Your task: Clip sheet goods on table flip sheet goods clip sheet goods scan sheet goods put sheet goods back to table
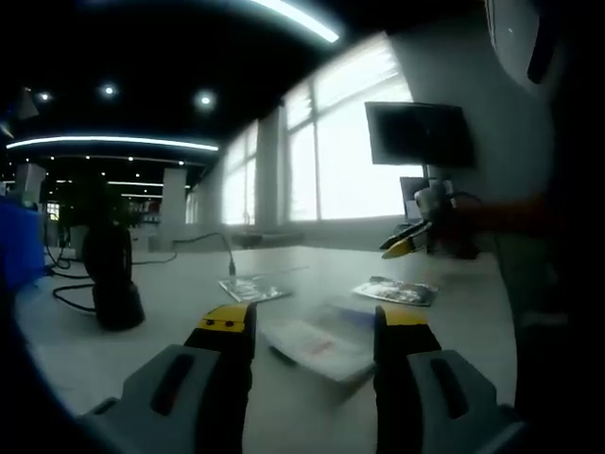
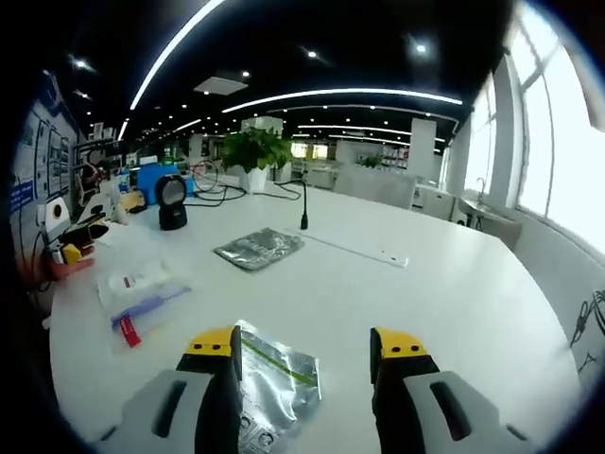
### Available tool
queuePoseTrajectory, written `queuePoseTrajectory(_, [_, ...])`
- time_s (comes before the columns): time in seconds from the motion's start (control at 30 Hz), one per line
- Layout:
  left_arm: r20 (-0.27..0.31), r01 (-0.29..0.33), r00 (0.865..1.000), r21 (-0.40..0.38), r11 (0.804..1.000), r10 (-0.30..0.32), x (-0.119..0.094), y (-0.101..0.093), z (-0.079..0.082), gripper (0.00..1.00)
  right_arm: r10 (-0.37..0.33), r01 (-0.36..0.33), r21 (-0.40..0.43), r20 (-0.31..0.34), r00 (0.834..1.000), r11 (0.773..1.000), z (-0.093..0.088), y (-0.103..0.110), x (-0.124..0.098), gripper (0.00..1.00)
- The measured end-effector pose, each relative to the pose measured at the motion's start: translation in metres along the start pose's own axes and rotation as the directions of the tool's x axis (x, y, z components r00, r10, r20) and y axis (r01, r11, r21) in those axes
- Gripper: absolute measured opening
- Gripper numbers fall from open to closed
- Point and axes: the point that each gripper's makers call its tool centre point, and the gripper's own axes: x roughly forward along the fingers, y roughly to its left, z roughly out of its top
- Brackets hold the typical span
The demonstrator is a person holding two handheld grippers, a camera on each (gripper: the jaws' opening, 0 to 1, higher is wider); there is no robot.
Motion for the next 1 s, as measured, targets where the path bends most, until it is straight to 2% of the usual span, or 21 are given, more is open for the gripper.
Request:
queuePoseTrajectory(0.1, [-0.001, 0.001, 1.000, -0.001, 1.000, -0.001, 0.000, 0.000, 0.000, 0.42, -0.013, 0.012, -0.033, -0.015, 1.000, 0.999, -0.001, -0.004, 0.001, 0.46])
queuePoseTrajectory(0.2, [-0.004, 0.003, 1.000, 0.002, 1.000, -0.003, 0.000, -0.001, -0.001, 0.42, -0.010, 0.009, -0.020, -0.014, 1.000, 1.000, 0.001, -0.006, 0.004, 0.43])
queuePoseTrajectory(0.43, [-0.008, 0.004, 1.000, 0.006, 1.000, -0.004, 0.001, -0.001, -0.002, 0.42, 0.013, -0.015, -0.021, -0.104, 0.994, 1.000, -0.018, -0.011, 0.017, 0.37])
queuePoseTrajectory(0.7, [-0.009, 0.006, 1.000, 0.007, 1.000, -0.006, 0.001, -0.001, -0.002, 0.42, 0.054, -0.049, 0.039, -0.153, 0.987, 0.998, -0.032, -0.014, 0.022, 0.31])
queuePoseTrajectory(0.83, [-0.008, 0.001, 1.000, 0.010, 1.000, -0.001, 0.001, 0.000, -0.002, 0.42, 0.058, -0.054, 0.024, -0.159, 0.986, 0.998, -0.034, -0.016, 0.024, 0.27])
queuePoseTrajectory(1.0, [-0.009, 0.001, 1.000, 0.011, 1.000, -0.001, 0.001, -0.001, -0.002, 0.42, 0.077, -0.074, 0.019, -0.218, 0.973, 0.997, -0.050, -0.015, 0.027, 0.23])
